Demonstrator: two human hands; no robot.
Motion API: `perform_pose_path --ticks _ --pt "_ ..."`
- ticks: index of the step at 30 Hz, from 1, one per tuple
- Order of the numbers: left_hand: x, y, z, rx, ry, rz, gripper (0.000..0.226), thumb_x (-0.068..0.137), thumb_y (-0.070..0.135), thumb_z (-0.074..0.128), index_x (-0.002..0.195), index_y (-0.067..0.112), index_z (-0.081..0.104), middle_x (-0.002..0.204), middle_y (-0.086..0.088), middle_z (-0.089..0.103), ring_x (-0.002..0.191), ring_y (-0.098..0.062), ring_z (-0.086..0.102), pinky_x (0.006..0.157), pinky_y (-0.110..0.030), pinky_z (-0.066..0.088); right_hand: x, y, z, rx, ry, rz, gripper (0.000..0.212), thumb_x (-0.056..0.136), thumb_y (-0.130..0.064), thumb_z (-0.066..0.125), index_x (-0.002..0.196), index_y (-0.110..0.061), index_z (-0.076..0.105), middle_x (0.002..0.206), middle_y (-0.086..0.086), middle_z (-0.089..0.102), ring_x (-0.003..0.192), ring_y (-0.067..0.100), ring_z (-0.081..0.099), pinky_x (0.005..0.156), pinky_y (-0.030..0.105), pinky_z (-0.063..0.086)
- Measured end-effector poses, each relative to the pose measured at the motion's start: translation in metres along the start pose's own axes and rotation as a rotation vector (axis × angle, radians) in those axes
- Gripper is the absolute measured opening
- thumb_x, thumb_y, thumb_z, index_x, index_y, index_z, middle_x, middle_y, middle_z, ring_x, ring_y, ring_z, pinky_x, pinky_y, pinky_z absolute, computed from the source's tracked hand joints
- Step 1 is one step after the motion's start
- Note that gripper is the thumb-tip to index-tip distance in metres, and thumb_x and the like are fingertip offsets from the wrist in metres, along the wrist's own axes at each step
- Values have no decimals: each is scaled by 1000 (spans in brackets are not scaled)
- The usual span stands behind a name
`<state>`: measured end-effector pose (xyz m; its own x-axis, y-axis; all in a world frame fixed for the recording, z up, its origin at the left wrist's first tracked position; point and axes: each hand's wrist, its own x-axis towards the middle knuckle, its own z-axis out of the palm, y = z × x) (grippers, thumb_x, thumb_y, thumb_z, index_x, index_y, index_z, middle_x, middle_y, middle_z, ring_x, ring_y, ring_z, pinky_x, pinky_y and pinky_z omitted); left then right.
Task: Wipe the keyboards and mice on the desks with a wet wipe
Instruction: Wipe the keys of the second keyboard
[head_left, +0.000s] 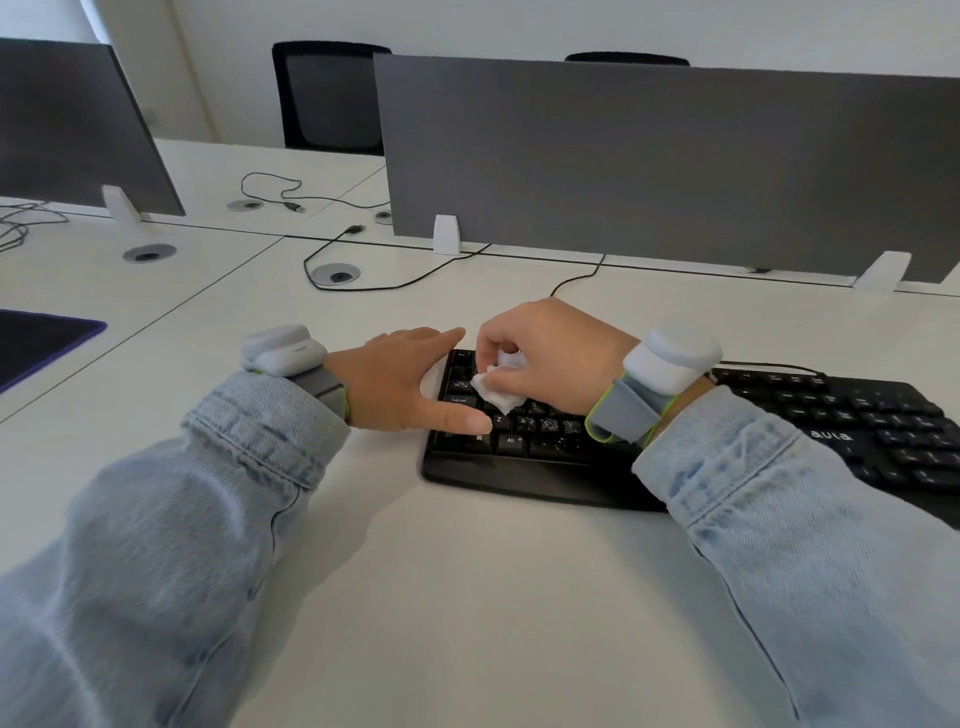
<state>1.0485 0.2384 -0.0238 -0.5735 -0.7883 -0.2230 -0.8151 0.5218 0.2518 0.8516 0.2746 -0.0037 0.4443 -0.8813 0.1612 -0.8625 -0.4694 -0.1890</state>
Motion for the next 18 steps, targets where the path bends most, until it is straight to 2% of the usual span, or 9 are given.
perform_pose_path --ticks 3,5,7,10,13,15,18 --pt "-4 0 -4 -3 5 -48 138 53 103 38 162 26 3 166 4 18 151 -18 18 123 -39 18 -1 3 0 -36 31 38 11 90 -34 59 90 -24 63 73 -17 45 79 10 46 66 27 35" --pt "-7 0 -9 -14 26 -72 121 69 94 44 162 27 4 167 4 15 152 -18 17 122 -36 16 -2 5 -1 -36 22 35 11 89 -33 60 90 -23 65 73 -18 45 80 12 48 64 26 35" --pt "-10 -4 -14 -17 61 -94 112 70 83 40 162 27 7 167 4 16 151 -18 19 122 -36 17 -1 1 0 -8 25 16 10 89 -32 60 90 -23 65 73 -17 46 78 11 48 61 23 35" --pt "-9 -12 -16 22 145 -119 110 79 91 35 162 23 13 163 -1 26 149 -22 23 121 -38 17 4 -8 9 32 63 1 9 89 -32 59 90 -24 64 73 -16 48 79 12 49 68 28 38" --pt "-3 -24 -9 125 253 -135 121 63 92 8 159 20 23 145 -4 47 138 -29 36 118 -45 21 10 -16 18 34 75 21 9 91 -31 57 92 -25 63 82 -12 54 86 15 51 78 32 40" --pt "4 -32 1 184 315 -174 110 72 89 6 158 22 22 150 -4 42 143 -30 30 120 -50 15 11 -13 16 11 76 59 10 91 -32 56 90 -25 63 88 -10 58 91 16 53 85 36 42" --pt "11 -36 12 201 359 -205 79 96 71 21 159 23 19 161 -5 29 149 -30 20 123 -53 5 9 -6 11 -22 59 74 10 92 -34 56 87 -27 62 84 -13 54 91 15 53 85 36 41"
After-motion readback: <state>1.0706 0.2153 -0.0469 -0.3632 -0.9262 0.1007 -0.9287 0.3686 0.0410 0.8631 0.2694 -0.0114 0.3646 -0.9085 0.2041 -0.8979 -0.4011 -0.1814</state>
